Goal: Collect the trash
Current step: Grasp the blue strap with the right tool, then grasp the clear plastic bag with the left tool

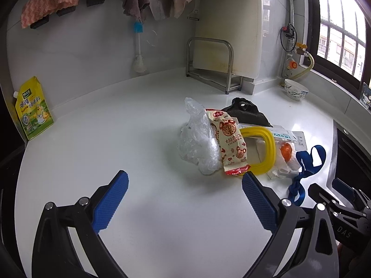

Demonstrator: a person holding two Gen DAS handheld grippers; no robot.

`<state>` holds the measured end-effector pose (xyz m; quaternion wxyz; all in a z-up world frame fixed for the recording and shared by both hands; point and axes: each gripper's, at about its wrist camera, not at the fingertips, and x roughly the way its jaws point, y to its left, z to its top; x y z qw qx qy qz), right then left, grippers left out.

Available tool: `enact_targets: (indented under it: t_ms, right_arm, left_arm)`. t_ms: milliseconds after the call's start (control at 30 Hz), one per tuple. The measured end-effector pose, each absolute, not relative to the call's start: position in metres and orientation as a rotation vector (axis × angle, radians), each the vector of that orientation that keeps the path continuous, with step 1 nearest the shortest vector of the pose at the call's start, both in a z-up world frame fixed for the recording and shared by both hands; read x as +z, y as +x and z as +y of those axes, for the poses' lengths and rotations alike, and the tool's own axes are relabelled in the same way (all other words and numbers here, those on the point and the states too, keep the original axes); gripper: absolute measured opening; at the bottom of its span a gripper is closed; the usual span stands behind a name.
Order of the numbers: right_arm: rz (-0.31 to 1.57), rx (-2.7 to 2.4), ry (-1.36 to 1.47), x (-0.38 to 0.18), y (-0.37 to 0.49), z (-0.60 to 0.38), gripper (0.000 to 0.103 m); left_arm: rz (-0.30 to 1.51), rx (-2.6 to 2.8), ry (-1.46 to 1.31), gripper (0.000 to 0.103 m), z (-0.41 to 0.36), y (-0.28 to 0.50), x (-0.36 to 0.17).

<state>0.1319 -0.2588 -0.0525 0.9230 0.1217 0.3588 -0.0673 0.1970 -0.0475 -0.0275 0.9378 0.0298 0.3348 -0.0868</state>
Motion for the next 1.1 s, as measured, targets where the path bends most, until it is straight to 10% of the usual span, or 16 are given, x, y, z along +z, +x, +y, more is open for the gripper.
enact_targets:
  t_ms: [633,900,1100]
  right_arm:
    - [0.824,-0.203,0.094,-0.08,0.179,-0.255,0.085]
    - [0.807,-0.146,0.073,-0.077,0.18,-0.247,0.03]
    - [0.795,-0.107,0.162,-0.076,0.175,-0.257,0.021]
  left_arm:
    - [0.714,-0.161,0.054,0.097,-0.05,0.229,-0.04]
    - [0.715,-0.156,0.053,0.097,-0.051,0.234,-0.042]
    - [0.723,-0.152,0.05,0.097,-0.051,0.243,-0.044]
